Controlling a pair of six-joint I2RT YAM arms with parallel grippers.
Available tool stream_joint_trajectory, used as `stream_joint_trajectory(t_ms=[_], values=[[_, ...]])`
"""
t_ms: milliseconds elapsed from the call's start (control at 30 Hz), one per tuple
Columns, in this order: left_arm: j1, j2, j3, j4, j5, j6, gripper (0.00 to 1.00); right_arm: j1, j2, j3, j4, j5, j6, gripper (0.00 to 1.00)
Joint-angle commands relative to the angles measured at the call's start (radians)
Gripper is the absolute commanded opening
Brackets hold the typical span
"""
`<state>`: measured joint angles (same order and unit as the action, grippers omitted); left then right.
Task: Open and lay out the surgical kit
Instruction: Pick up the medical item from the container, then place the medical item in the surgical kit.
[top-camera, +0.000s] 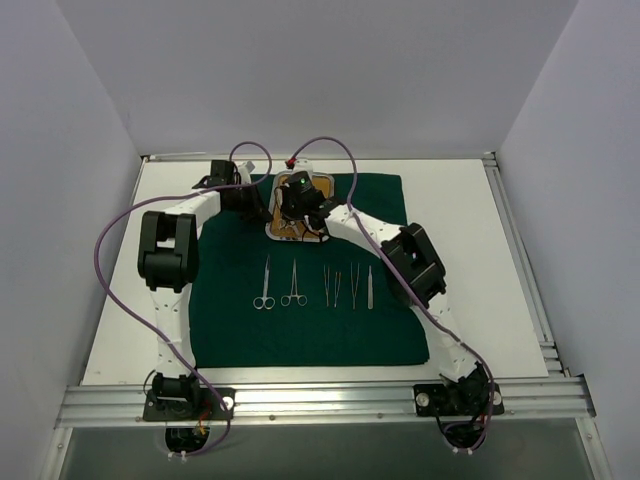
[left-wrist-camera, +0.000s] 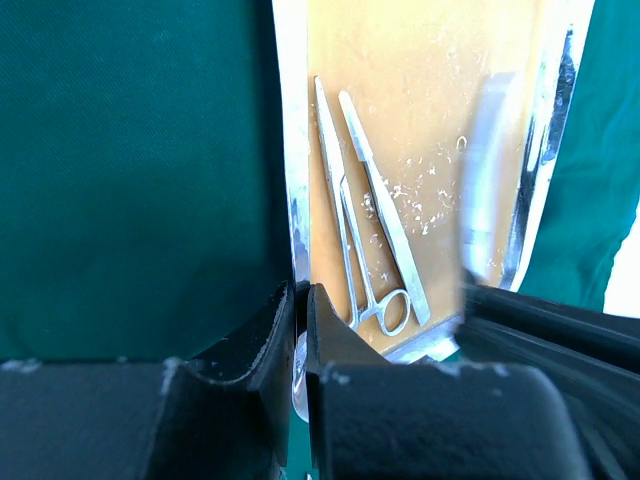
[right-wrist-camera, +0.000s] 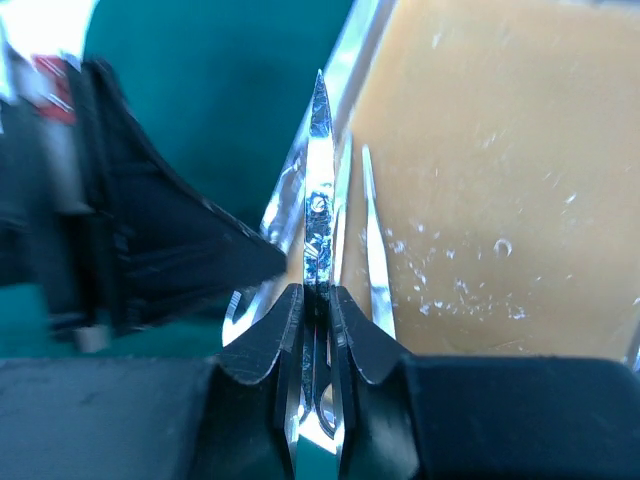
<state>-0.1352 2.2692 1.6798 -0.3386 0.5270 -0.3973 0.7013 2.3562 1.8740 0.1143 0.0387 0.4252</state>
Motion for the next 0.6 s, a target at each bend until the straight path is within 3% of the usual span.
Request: stream_joint_trajectory(t_ms=[0, 167, 567], values=[[0.011, 0.001, 0.024, 0.049, 0.001, -0.021, 0.02, 0.003, -0.103, -0.032, 0.107, 0.064, 0.052, 0.00], [0.016, -0.008, 0.015, 0.056, -0.007, -0.017, 0.02, 0.004, -0.173, -0.129, 0.149, 0.119, 0.105, 0.00], [0.006, -0.072, 0.003, 0.050, -0.078, 0.057, 0.37, 0.063, -0.442, -0.443, 0.179, 0.297, 0.211, 0.00]])
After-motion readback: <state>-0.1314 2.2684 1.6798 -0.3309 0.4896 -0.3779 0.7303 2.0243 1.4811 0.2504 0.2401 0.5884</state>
